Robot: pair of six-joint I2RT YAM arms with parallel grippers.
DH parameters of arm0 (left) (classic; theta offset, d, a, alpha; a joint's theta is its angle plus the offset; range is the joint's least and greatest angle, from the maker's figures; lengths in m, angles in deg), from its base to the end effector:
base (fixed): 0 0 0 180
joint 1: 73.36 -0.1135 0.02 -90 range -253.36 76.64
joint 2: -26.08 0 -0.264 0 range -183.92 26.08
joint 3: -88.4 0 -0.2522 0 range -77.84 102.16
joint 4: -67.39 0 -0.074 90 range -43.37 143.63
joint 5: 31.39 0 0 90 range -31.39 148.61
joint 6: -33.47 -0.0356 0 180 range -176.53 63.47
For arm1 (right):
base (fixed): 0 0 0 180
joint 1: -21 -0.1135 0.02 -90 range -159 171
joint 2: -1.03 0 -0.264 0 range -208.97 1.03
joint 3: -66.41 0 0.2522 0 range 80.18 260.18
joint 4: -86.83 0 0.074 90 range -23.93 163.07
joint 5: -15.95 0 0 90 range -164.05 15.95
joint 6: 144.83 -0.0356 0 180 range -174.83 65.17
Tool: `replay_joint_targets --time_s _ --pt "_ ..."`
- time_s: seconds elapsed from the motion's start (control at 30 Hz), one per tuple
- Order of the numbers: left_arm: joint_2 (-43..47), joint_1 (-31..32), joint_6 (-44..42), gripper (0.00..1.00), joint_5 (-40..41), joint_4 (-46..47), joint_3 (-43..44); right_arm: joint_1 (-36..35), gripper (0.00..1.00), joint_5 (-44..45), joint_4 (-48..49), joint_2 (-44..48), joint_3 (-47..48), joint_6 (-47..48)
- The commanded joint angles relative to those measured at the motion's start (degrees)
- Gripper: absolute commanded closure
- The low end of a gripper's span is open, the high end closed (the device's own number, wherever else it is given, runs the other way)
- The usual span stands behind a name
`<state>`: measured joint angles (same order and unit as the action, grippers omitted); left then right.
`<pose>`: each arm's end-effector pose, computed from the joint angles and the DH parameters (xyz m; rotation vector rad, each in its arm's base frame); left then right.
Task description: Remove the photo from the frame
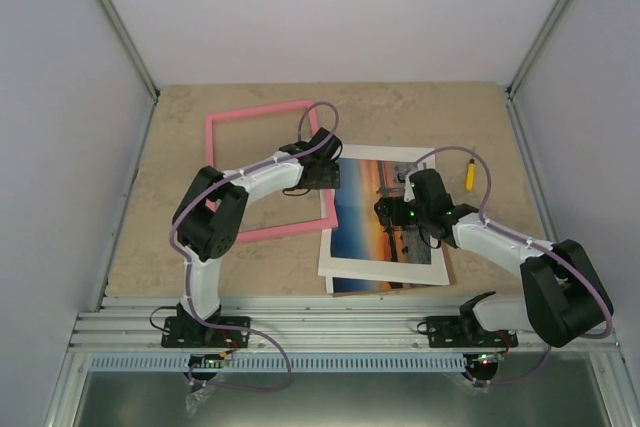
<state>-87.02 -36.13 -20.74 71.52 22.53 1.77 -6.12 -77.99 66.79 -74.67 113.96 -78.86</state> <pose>0.3294 -0.2403 0.1730 -0.0343 2.6523 -0.1145 0.2216 0.1162 0.1687 -0.0990 2.4669 0.4837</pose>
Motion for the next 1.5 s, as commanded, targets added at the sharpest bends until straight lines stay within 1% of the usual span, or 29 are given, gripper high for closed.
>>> replay_joint_targets --time_s 0.0,0.13,0.33,0.7,1.03,1.13,1.23,1.37,1.47 --pt "-1.6 0.3 -0.5 0.0 -0.2 0.5 0.9 0.2 0.02 1.3 -0.8 0.8 -0.6 -0.1" --pt "-2.1 0.3 -0.6 0.0 1.2 -0.3 0.7 0.2 0.02 1.5 -1.2 0.9 -0.6 -0.2" --pt "0.2 -1.1 -0.7 0.01 2.2 -0.8 -1.9 0.2 0.02 1.7 -1.5 1.4 -0.7 -0.3" --pt "5.9 -7.7 -2.2 0.0 2.3 0.5 -10.4 0.3 0.02 1.8 -1.5 1.7 -0.5 -0.2" --pt "10.2 -14.4 -4.4 0.0 3.2 0.6 -15.3 1.3 0.02 2.1 -3.1 1.8 0.9 0.5" --pt "11.8 -16.0 -4.6 0.0 2.2 1.2 -16.6 1.8 0.02 1.9 -3.9 2.1 1.5 1.0" --pt "13.7 -16.1 -4.4 0.0 0.5 1.3 -17.3 2.4 0.02 1.3 -5.3 2.4 2.3 1.6" --pt "17.7 -16.0 -3.6 0.01 -4.8 1.0 -18.4 3.6 0.02 0.8 -8.1 3.3 3.5 1.5" --pt "22.3 -15.7 -3.1 0.01 -9.7 1.0 -19.9 5.3 0.02 0.0 -10.2 4.7 3.7 1.1"
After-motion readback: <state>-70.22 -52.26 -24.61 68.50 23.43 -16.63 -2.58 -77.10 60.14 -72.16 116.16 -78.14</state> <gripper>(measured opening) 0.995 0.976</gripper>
